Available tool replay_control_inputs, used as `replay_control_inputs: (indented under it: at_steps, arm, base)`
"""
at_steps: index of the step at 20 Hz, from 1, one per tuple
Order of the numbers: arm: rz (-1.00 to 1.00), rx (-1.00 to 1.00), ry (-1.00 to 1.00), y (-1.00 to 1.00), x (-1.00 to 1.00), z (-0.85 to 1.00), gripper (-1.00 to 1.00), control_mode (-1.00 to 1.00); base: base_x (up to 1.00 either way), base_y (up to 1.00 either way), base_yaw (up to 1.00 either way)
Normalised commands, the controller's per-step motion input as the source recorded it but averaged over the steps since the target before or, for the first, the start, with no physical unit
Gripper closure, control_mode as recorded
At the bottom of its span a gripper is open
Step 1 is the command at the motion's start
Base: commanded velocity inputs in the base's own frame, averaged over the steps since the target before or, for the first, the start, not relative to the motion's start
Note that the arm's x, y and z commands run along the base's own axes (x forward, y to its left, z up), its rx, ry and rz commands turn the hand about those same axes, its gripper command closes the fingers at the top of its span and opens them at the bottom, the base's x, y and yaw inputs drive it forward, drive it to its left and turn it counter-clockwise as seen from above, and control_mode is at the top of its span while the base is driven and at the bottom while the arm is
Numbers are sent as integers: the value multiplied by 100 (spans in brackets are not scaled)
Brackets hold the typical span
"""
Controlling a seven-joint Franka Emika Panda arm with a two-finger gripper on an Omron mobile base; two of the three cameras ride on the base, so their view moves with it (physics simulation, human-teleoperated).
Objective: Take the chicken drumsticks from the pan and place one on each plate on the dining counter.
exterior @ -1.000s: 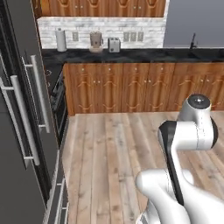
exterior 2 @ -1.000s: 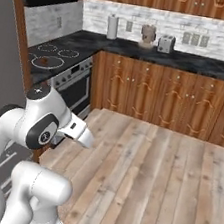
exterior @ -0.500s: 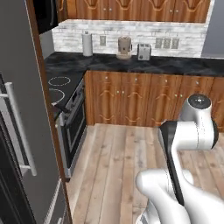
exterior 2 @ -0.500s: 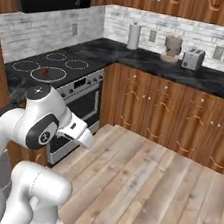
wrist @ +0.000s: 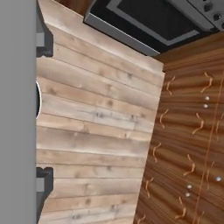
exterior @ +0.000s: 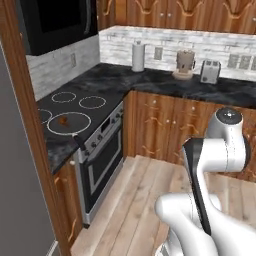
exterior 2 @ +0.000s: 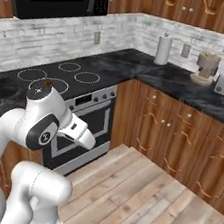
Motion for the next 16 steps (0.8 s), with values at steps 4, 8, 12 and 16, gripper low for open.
replay_control_inputs:
  at_steps: [4,8,12,16]
  arm:
    - [0,0,0,0,0,0,-100,100]
    - [0,0,0,0,0,0,-100,100]
    - [0,0,0,0,0,0,-100,100]
    - [0,0,0,0,0,0,-100,100]
  base:
    - [88,-69,45]
    - [84,-51,45]
    - [71,-17,45]
    - [68,0,41]
